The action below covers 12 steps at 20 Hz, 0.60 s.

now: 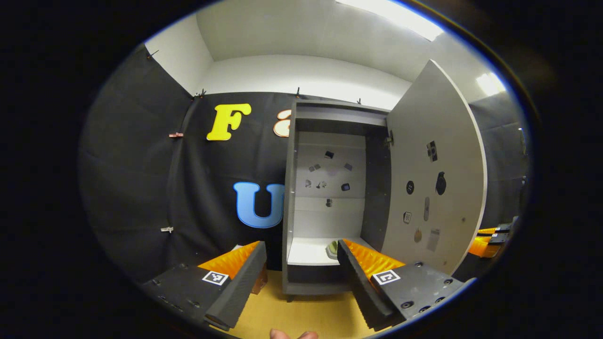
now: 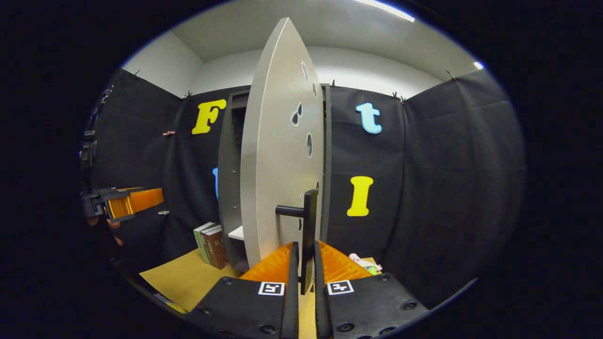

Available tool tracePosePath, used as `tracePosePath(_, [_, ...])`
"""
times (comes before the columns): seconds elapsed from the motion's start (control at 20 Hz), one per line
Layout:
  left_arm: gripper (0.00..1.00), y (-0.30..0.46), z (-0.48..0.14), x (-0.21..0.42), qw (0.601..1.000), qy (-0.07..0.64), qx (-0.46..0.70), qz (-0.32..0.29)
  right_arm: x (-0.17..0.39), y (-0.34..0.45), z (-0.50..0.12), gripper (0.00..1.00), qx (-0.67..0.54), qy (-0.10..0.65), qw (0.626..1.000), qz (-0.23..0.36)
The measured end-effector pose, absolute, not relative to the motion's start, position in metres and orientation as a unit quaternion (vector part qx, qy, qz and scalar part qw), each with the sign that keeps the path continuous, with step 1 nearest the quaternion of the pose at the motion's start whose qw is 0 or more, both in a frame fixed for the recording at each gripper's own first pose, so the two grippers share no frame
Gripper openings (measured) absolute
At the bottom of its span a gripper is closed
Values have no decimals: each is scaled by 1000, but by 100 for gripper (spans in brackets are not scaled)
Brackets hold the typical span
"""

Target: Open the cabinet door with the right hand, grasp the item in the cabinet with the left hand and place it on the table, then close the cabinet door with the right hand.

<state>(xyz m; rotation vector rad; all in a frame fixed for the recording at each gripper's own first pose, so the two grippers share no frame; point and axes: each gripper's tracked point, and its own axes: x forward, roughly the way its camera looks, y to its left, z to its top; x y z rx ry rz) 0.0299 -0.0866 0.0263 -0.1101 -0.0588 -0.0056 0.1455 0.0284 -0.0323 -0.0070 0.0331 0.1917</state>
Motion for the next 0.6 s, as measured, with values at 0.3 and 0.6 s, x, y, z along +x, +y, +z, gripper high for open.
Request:
tracePosePath(0.3, [95,-122,16,75,998,-5,-46,-39,141,8,-30,17,-1,11,997,80])
tracePosePath(0.6, [95,-163,2,130,994,29,-44,-91,125,-13,-26,15,30,11,997,76])
